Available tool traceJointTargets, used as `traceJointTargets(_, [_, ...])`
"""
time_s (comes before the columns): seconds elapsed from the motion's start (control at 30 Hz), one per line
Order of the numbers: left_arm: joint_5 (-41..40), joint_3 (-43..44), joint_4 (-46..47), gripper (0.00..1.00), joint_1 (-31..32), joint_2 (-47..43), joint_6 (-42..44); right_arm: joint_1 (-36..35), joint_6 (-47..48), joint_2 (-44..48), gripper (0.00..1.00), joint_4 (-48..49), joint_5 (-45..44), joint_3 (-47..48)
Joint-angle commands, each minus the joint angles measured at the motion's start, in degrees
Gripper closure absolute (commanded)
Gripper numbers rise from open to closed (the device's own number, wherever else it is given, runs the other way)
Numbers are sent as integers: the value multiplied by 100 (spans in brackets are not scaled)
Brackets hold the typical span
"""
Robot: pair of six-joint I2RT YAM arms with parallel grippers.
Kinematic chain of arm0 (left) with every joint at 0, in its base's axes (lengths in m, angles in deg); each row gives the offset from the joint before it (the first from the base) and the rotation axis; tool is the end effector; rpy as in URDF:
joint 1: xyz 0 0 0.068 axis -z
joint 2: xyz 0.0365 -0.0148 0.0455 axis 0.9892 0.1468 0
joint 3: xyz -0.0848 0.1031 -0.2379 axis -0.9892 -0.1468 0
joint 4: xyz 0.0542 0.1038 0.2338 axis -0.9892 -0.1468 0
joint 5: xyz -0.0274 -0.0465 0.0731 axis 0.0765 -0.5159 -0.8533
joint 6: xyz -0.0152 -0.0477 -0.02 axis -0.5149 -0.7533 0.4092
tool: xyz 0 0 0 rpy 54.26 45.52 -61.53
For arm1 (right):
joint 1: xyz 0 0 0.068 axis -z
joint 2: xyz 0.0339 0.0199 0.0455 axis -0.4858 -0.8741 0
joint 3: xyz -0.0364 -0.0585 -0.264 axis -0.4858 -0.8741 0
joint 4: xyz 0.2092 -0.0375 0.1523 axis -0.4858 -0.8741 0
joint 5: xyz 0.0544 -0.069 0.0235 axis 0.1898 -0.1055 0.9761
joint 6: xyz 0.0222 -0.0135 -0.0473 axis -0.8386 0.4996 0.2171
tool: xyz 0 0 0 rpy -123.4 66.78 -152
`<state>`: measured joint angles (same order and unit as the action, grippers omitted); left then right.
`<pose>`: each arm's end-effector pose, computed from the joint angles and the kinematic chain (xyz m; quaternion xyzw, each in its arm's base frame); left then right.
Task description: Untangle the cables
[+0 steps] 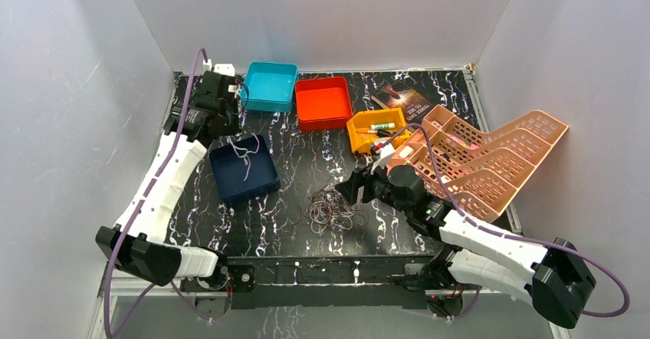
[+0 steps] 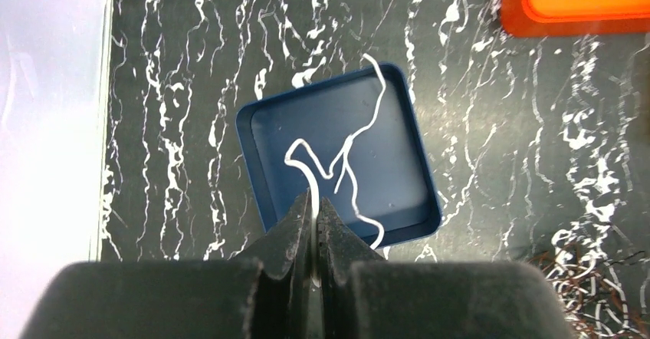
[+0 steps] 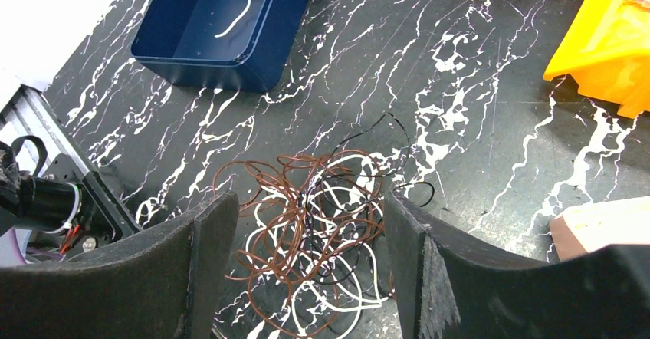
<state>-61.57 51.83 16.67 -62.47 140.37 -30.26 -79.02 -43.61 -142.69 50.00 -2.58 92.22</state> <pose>0.2587 -0.0745 0.4012 -0.0329 0.8927 0.0646 0.4448 0.1402 0.1628 0.2427 -0.1512 0.7677 0.3521 0.5136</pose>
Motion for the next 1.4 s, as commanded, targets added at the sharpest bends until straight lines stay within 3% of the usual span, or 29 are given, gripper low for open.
traceJointTargets(0.0, [310, 545, 134, 100, -15, -408, 94, -25, -84, 41, 23, 433, 72, 4])
traceJointTargets(0.43, [454, 1449, 121, 100, -20, -603, 324, -30, -135, 168, 22, 422, -11, -95])
traceJointTargets(0.83, [400, 1708, 94, 100, -18, -539, 355, -27, -157, 111, 22, 489, 2, -121])
traceJointTargets(1.0, [346, 1460, 146, 100, -20, -567, 369, -27, -165, 81, 22, 504, -1, -121])
traceJointTargets(1.37, [283, -234, 774, 100, -21, -917, 229, -31, -172, 39, 22, 508, 28, -138])
